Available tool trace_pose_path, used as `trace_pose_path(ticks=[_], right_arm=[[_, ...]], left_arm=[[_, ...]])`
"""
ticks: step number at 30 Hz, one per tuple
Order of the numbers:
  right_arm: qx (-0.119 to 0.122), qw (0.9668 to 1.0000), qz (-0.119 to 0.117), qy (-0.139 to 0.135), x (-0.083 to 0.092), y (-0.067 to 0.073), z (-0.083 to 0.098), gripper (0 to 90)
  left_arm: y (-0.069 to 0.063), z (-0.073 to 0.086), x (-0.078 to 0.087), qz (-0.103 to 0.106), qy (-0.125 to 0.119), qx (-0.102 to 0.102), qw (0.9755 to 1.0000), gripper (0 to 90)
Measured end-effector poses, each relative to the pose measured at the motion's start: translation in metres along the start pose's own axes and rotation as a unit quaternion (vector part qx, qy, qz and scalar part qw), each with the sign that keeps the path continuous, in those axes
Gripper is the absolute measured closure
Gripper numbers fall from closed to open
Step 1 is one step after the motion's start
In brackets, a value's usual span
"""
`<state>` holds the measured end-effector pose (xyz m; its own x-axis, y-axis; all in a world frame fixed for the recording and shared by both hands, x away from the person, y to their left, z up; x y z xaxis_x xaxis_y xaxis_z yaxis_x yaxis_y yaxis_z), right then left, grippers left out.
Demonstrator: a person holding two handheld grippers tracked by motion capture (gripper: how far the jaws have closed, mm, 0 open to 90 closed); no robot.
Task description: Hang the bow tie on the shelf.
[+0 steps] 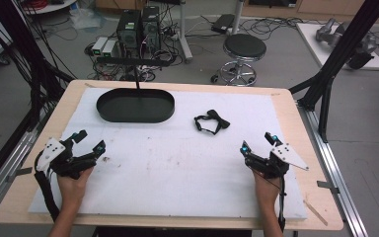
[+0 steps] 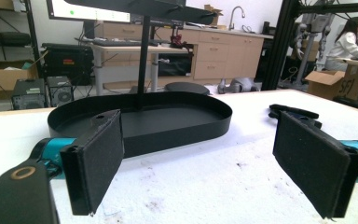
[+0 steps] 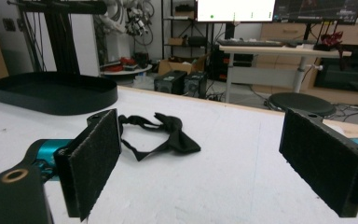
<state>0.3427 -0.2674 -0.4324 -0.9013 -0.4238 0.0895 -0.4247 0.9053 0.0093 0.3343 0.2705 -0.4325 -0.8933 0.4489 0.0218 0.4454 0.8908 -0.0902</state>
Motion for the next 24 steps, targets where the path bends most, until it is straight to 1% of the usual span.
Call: trace_pose_path(ticks=[1, 2, 3, 4, 6, 7, 8, 10, 11, 12, 13, 14, 15, 17, 21, 22, 23, 24], right_arm=[[0.000, 1.0000, 0.001, -0.004, 0.000, -0.001, -0.001, 15.0], [0.005, 0.9999, 0.004, -0.014, 0.000, -0.002, -0.005, 16.8], [0.005, 0.9999, 0.004, -0.014, 0.000, -0.002, -0.005, 16.8], [0.004, 0.9998, 0.010, -0.013, 0.000, -0.002, -0.008, 16.8], [-0.004, 1.0000, -0.002, -0.008, -0.006, -0.003, -0.016, 15.7], [-0.004, 1.0000, -0.002, -0.008, -0.006, -0.003, -0.016, 15.7], [-0.007, 0.9999, -0.008, -0.004, -0.012, -0.002, -0.021, 15.6], [-0.006, 0.9999, -0.010, -0.002, -0.016, -0.002, -0.024, 15.5], [-0.007, 0.9999, -0.013, 0.001, -0.021, -0.001, -0.027, 15.5], [-0.004, 0.9998, -0.018, 0.007, -0.030, 0.001, -0.033, 14.7], [-0.004, 0.9998, -0.018, 0.007, -0.030, 0.001, -0.033, 14.7], [-0.002, 0.9998, -0.017, 0.008, -0.034, 0.001, -0.036, 14.0], [-0.004, 0.9997, -0.020, 0.011, -0.039, 0.002, -0.040, 14.1], [0.001, 0.9996, -0.024, 0.017, -0.049, 0.002, -0.045, 14.3], [0.007, 0.9993, -0.027, 0.024, -0.068, 0.001, -0.055, 16.7], [0.011, 0.9991, -0.029, 0.028, -0.077, 0.000, -0.059, 17.9], [0.011, 0.9991, -0.029, 0.028, -0.077, 0.000, -0.059, 17.9], [0.014, 0.9988, -0.032, 0.034, -0.086, -0.001, -0.064, 19.7]], left_arm=[[0.000, 0.000, 0.000, 0.001, 0.001, 0.000, 1.0000, 16.6], [0.000, 0.000, 0.000, 0.001, 0.001, 0.002, 1.0000, 16.6], [0.000, 0.000, 0.000, 0.000, 0.002, 0.002, 1.0000, 16.6], [0.000, 0.000, 0.000, 0.000, 0.001, 0.002, 1.0000, 16.6], [-0.001, 0.000, 0.000, 0.000, 0.003, -0.001, 1.0000, 16.6], [-0.001, 0.000, 0.000, 0.000, 0.002, -0.002, 1.0000, 16.6], [-0.001, 0.000, 0.000, -0.002, 0.002, -0.002, 1.0000, 16.6], [-0.002, 0.000, -0.001, 0.000, 0.003, -0.004, 1.0000, 16.6], [-0.002, 0.000, -0.001, -0.001, 0.003, -0.005, 1.0000, 16.6], [-0.002, 0.000, -0.001, 0.000, 0.003, -0.007, 1.0000, 16.6], [-0.003, 0.000, -0.001, 0.000, 0.003, -0.007, 1.0000, 16.6], [-0.003, 0.000, -0.001, 0.000, 0.004, -0.009, 1.0000, 16.7], [-0.003, 0.000, -0.001, 0.001, 0.004, -0.010, 0.9999, 16.6], [-0.004, 0.000, -0.002, 0.003, 0.004, -0.011, 0.9999, 16.6], [-0.004, 0.001, -0.002, 0.005, 0.004, -0.013, 0.9999, 16.6], [-0.005, 0.001, -0.002, 0.006, 0.005, -0.014, 0.9999, 16.6], [-0.005, 0.001, -0.002, 0.005, 0.005, -0.014, 0.9999, 16.6], [-0.005, 0.001, -0.003, 0.006, 0.004, -0.015, 0.9999, 16.7]])
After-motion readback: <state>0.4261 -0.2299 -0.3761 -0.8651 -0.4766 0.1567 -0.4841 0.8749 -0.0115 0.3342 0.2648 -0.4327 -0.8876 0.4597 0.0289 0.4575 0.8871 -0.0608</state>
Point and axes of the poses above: each handheld gripper's, and its own axes: x roughly backward along the jaws, z roughly out of its underside, y roughly to its left, the point moved 5 cm from there along -x, roughly forward along the jaws, and after that the axes turned 3 degrees about -z, right-handed, at the moved point
